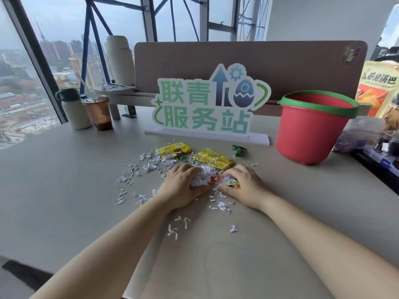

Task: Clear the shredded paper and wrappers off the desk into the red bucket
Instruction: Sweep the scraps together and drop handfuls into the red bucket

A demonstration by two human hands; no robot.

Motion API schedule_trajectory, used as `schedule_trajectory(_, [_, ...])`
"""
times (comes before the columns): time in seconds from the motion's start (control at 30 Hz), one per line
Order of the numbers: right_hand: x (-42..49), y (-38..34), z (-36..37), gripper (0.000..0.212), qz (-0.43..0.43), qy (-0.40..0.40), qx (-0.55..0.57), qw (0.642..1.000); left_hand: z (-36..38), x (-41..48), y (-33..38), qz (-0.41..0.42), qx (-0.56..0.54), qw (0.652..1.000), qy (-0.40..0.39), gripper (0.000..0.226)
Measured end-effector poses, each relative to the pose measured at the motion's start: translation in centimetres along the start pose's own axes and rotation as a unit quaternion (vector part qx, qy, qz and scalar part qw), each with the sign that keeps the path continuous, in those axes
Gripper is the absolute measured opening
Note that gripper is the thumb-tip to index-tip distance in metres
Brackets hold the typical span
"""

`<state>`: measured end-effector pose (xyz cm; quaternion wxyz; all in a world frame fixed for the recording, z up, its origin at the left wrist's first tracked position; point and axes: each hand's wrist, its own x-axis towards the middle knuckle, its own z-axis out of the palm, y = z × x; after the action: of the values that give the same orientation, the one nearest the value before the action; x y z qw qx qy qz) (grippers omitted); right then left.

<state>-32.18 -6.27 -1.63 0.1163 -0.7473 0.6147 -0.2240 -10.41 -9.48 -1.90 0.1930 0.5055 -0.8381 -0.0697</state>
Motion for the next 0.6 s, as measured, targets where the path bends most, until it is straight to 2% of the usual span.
schedule_trajectory(0.07, [0.0,-0.2,0.0,0.039,-0.001,0.007,0.012,1.0,0.1,0.0,0.0,0.006,-0.02,1.0,0.007,0.06])
schedule_trajectory(0.3, [0.1,-0.8,0.0,0.025,0.004,0.031,0.043,0.999,0.3,0.3,0.8,0.01,-0.087,0.996,0.026,0.045])
schedule_trajectory(0.6, [0.1,-1.1,-0.7,0.022,-0.003,0.057,0.051,0.997,-0.5,1.4,1.8,0.009,-0.106,0.994,0.02,0.041])
